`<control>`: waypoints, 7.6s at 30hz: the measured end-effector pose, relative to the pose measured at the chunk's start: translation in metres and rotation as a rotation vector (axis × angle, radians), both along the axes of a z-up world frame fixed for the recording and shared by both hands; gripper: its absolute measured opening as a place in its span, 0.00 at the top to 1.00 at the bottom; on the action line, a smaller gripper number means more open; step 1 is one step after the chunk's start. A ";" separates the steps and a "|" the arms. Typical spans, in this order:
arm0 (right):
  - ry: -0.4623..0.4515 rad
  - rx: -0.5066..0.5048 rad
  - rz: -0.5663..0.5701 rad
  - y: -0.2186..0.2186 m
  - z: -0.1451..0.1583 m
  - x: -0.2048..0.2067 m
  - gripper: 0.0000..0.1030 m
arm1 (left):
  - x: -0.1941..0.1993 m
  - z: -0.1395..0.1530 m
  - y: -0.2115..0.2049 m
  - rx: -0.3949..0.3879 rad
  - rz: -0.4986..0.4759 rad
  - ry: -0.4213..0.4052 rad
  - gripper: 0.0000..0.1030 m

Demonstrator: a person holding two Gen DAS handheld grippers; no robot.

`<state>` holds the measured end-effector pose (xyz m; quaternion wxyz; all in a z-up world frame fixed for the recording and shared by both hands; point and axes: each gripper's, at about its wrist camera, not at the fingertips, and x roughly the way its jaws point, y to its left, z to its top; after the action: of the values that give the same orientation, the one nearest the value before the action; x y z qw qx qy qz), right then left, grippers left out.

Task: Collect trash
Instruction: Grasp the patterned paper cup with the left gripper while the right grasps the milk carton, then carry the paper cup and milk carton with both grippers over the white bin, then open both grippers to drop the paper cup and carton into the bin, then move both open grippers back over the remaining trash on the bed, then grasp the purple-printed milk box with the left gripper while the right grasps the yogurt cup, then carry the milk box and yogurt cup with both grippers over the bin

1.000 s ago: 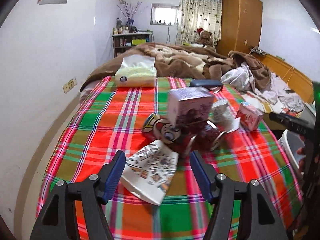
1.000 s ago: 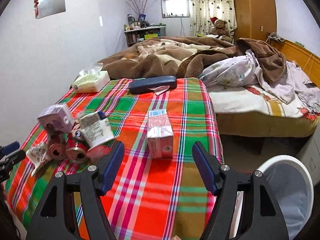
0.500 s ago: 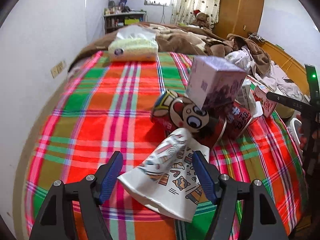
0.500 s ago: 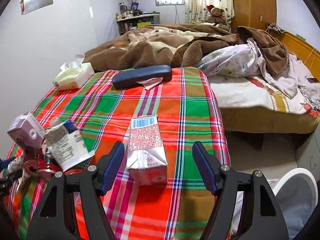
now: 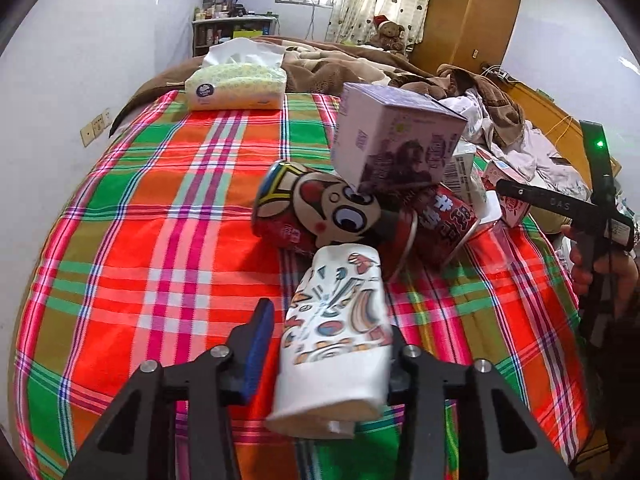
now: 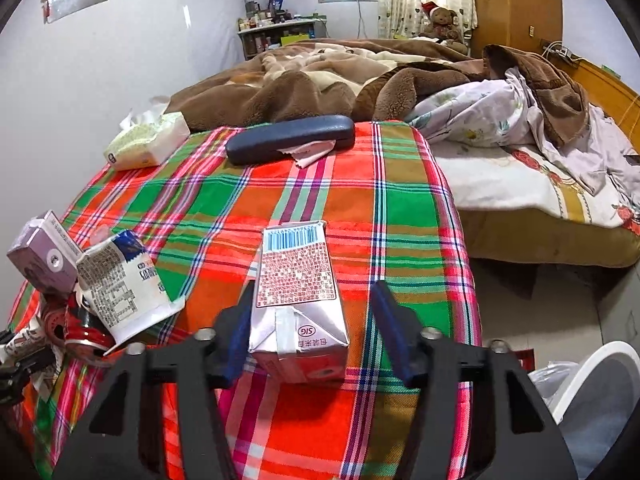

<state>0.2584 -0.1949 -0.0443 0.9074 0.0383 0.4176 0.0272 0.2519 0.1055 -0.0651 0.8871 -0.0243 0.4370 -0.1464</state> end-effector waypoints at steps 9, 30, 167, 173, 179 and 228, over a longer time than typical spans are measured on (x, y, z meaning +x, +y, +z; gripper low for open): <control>-0.005 0.035 0.003 -0.006 -0.001 -0.007 0.62 | -0.009 0.004 -0.007 -0.011 0.043 -0.015 0.74; -0.079 0.131 0.024 -0.013 0.019 -0.055 0.63 | -0.052 0.029 -0.030 -0.038 0.062 -0.081 0.79; -0.149 0.131 0.180 0.028 0.040 -0.063 0.31 | -0.014 0.090 -0.033 -0.039 0.072 -0.249 0.33; -0.125 0.123 0.223 0.044 0.034 -0.041 0.31 | 0.017 0.090 -0.034 0.002 0.004 -0.236 0.30; -0.113 0.101 0.295 0.059 0.030 -0.019 0.31 | 0.039 0.089 -0.037 -0.002 -0.052 -0.228 0.30; -0.069 0.319 0.202 0.007 0.025 -0.028 0.45 | 0.035 0.055 -0.061 0.002 -0.107 -0.104 0.62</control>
<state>0.2304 -0.1879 -0.0196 0.8962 0.1387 0.3785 0.1853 0.2865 0.0445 -0.0104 0.8996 0.0078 0.3910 -0.1943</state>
